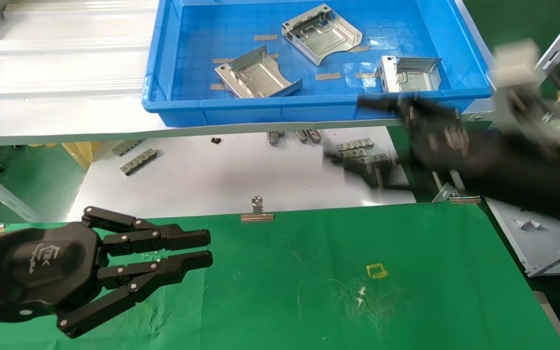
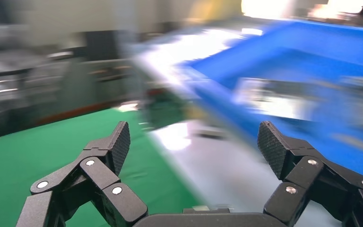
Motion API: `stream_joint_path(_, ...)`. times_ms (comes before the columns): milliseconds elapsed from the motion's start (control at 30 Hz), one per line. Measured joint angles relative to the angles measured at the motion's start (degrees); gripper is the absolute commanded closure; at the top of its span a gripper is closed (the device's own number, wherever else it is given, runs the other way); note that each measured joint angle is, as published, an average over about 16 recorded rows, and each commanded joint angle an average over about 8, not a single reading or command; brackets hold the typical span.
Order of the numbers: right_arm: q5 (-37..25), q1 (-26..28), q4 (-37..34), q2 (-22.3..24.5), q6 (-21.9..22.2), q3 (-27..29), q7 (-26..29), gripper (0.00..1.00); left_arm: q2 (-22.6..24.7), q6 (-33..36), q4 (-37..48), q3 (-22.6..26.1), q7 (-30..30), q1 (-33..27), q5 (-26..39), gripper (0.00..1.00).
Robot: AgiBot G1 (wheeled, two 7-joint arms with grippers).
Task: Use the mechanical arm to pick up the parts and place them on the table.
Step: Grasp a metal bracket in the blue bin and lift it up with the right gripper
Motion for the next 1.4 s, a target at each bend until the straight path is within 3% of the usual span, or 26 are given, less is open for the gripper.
stream_joint_path(233, -17.81, 11.29, -6.96, -9.45, 15.73, -7.84, 9.55, 0.0, 0.0, 0.0, 0.0, 0.0, 0.0, 0.0, 0.0, 1.0)
stream_joint_path(467, -35.59, 24.42, -20.73, -21.3, 23.05, -16.88, 18.32, 0.01, 0.0, 0.0, 0.0, 0.0, 0.0, 0.0, 0.0, 1.0)
stream_joint_path(500, -37.67, 26.22, -23.08, -22.98, 23.46, -17.99, 19.33, 0.09, 0.0, 0.0, 0.0, 0.0, 0.0, 0.0, 0.0, 1.0)
stream_joint_path(733, -46.83, 35.68, -37.23, -31.88, 24.13, -23.62, 24.36, 0.96, 0.0, 0.0, 0.0, 0.0, 0.0, 0.0, 0.0, 1.0)
stream_joint_path(767, -47.44, 36.52, -38.65, -32.71, 24.17, -24.2, 24.86, 1.0, 0.0, 0.0, 0.0, 0.0, 0.0, 0.0, 0.0, 1.0)
stream_joint_path(1000, -47.95, 39.39, -43.37, -35.71, 24.84, -27.81, 28.19, 1.0, 0.0, 0.0, 0.0, 0.0, 0.0, 0.0, 0.0, 1.0)
stream_joint_path(1400, -44.21, 38.97, -41.87, -36.13, 29.34, -35.26, 36.09, 1.0, 0.0, 0.0, 0.0, 0.01, 0.0, 0.0, 0.0, 1.0)
